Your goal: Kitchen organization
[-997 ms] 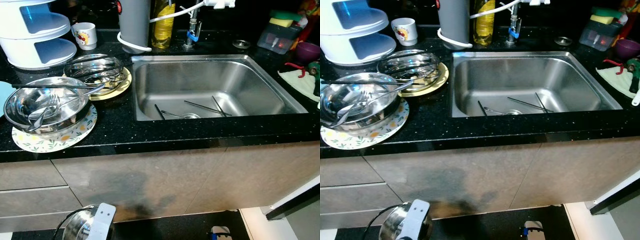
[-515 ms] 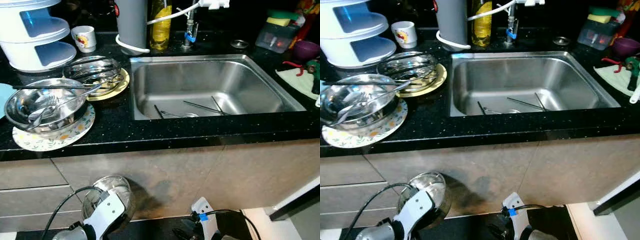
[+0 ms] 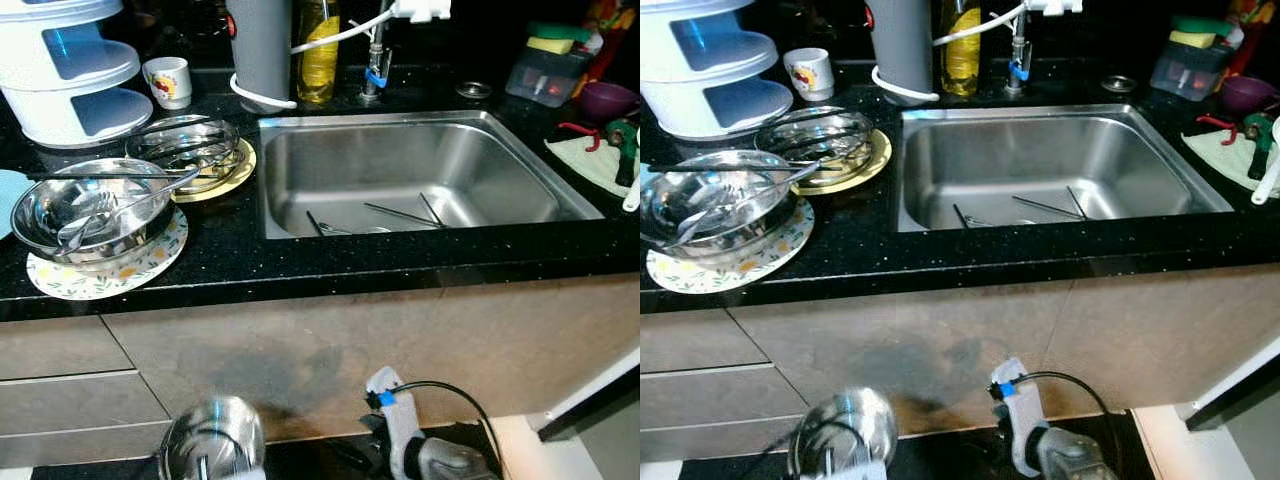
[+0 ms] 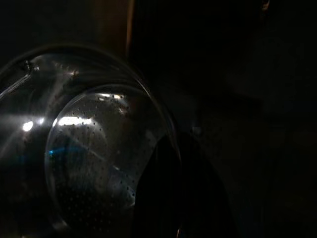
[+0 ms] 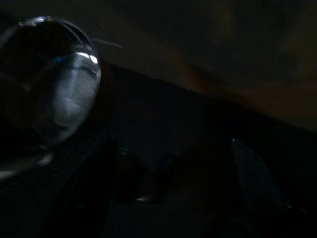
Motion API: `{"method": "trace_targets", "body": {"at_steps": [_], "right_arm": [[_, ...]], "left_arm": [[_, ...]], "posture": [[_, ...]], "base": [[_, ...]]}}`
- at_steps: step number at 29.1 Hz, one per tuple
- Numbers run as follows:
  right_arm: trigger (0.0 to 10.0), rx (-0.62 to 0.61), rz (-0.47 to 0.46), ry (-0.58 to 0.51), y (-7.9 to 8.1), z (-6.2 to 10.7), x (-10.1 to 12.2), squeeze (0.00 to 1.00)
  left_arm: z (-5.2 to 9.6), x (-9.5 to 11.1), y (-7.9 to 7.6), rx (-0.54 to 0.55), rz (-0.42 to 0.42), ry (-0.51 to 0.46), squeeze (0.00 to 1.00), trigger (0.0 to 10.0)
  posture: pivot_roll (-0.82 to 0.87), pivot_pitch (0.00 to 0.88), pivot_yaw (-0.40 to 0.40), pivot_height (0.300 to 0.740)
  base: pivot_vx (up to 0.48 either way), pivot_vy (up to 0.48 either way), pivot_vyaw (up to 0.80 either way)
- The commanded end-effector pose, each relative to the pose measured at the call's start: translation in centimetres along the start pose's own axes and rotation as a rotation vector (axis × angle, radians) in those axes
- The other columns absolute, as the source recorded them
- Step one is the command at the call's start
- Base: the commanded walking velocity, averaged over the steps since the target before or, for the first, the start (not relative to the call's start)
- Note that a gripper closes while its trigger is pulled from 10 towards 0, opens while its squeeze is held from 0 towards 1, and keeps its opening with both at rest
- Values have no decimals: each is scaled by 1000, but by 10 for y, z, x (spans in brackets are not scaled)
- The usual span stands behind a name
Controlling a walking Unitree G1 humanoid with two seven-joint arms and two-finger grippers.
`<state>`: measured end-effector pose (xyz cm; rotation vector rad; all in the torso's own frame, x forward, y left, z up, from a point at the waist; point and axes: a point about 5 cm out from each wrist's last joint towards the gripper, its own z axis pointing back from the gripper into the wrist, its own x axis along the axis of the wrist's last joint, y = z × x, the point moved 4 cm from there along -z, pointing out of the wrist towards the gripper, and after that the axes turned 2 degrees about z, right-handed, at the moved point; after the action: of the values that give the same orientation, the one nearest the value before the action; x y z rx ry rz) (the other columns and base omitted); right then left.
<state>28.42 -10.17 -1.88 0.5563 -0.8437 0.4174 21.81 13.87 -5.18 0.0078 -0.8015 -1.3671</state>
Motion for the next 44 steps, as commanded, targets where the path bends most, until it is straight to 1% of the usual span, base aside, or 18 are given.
{"method": "trace_targets", "body": {"at_steps": [1, 3, 8, 15, 17, 18, 19, 20, 21, 22, 26, 27, 33, 35, 38, 39, 40, 44], "right_arm": [[10000, -32, -116, 0, -3, -1, -4, 1000], [10000, -16, -212, -21, 2, -5, -1, 1000], [10000, 28, -319, 5, 12, -11, -2, 1000], [10000, 83, -293, 124, 25, -18, -18, 1000], [10000, 83, -293, 124, 25, -18, -18, 1000], [10000, 74, -253, 138, 25, -20, -19, 1000], [10000, 74, -253, 138, 25, -20, -19, 1000], [10000, 62, -222, 131, 25, -23, -15, 137], [10000, 47, -197, 115, 24, -26, -9, 0], [10000, 38, -186, 100, 24, -28, -5, 0], [10000, 44, -169, 96, 28, -33, 0, 0], [10000, 44, -167, 122, 33, -37, -1, 0], [10000, 33, -127, 204, 38, -42, -14, 0], [10000, 27, -98, 262, 40, -43, -24, 0], [10000, 14, -80, 283, 39, -43, -28, 0], [10000, -7, -52, 296, 37, -43, -30, 0], [10000, -29, -19, 292, 33, -43, -29, 0], [10000, -62, 4, 258, 27, -43, -22, 0]], "left_arm": [[-5, 2, -6, 4, -47, 7, 0, 10000], [-9, 5, -8, 9, -102, -7, 0, 10000], [-15, 13, -5, 77, -176, -60, 0, 10000], [-23, 20, -14, 59, -209, -138, 0, 10000], [-23, 20, -14, 59, -209, -138, 0, 10000], [-26, 20, -18, 35, -201, -147, 0, 10000], [-26, 20, -18, 35, -201, -147, 0, 10000], [-28, 22, -22, 5, -169, -161, 0, 10000], [-29, 25, -24, -20, -138, -182, 0, 10000], [-30, 28, -26, -39, -117, -198, 0, 10000], [-32, 34, -30, -71, -131, -237, 0, 10000], [-34, 37, -33, -88, -171, -256, 0, 10000], [-37, 41, -36, -98, -218, -278, 0, 10000], [-38, 43, -36, -100, -252, -285, 0, 10000], [-40, 45, -34, -91, -272, -287, 0, 10000], [-42, 48, -31, -77, -301, -288, 0, 10000], [-43, 50, -27, -68, -322, -289, 0, 10000], [-44, 49, -22, -61, -353, -284, 0, 10000]], "posture": [[-83, 186, -26, 740], [-83, 189, -27, 740], [-82, 190, -31, 740], [-84, 191, -30, 740], [-84, 191, -30, 740], [-85, 192, -31, 740], [-85, 192, -31, 740], [-85, 190, -33, 740], [-85, 190, -32, 740], [-85, 190, -32, 740], [-86, 191, -22, 740], [-88, 192, -19, 740], [-89, 190, -18, 740], [-90, 184, -22, 740], [-89, 183, -24, 740], [-87, 177, -25, 740], [-87, 176, -25, 740], [-89, 172, -22, 740]], "base": [[0, 0, 0], [0, 0, 0], [0, 0, 0], [0, 0, 0], [0, 0, 0], [0, 0, 0], [0, 0, 0], [0, 0, 0], [0, 0, 0], [0, 0, 0], [0, 0, 0], [0, 0, 0], [0, 0, 0], [0, 0, 0], [0, 0, 0], [0, 0, 0], [0, 0, 0], [0, 0, 0]]}}
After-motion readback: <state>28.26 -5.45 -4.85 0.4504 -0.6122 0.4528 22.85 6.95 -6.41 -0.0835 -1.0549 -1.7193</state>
